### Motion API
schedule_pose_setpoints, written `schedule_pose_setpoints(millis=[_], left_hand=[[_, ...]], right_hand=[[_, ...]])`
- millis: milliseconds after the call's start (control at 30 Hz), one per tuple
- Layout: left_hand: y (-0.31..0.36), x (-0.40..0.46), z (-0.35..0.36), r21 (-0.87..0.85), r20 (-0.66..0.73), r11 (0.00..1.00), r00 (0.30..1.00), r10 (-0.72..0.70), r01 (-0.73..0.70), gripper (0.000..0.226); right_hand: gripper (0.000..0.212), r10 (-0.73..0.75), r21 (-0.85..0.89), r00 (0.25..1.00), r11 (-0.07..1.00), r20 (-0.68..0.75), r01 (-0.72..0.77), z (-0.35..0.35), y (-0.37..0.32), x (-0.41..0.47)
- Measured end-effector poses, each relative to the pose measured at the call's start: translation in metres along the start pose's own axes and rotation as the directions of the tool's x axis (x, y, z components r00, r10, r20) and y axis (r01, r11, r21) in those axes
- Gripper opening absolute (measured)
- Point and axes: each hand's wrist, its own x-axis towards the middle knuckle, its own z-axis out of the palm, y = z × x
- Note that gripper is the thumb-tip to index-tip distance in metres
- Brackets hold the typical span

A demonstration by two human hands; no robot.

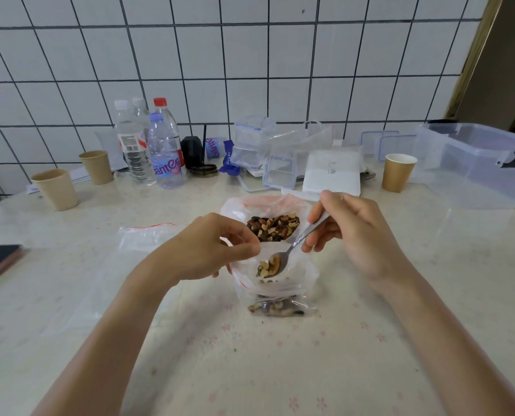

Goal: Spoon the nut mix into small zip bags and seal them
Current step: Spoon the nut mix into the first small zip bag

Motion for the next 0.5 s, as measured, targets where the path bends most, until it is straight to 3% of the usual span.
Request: schedule_pose_setpoints(millis=[167,267,367,500], left_hand=[[0.002,-0.003,-0.003,-0.089,-0.014,0.992,0.996,0.088,-0.089,0.009],[0.003,-0.004,-0.003,-0.09,-0.004,0.991,0.995,0.096,-0.096,0.009],[0.0,-0.003,-0.005,-0.06,0.005,0.995,0.997,0.08,-0.079,0.01],[-0.005,-0.002,-0.008,-0.011,0.018,0.998,0.998,0.06,-0.059,0.008]], right_hand=[[0.039,-0.189,-0.171,0.956,0.958,0.226,0.23,0.012,-0.003,-0.015],[0.039,-0.23,-0.202,0.932,0.935,0.279,0.291,0.013,-0.003,-0.019],[0.036,-0.27,-0.18,0.937,0.933,0.221,0.311,0.012,-0.002,-0.017],[0.04,-0.245,-0.006,0.97,0.97,0.004,0.245,0.008,0.001,-0.006]])
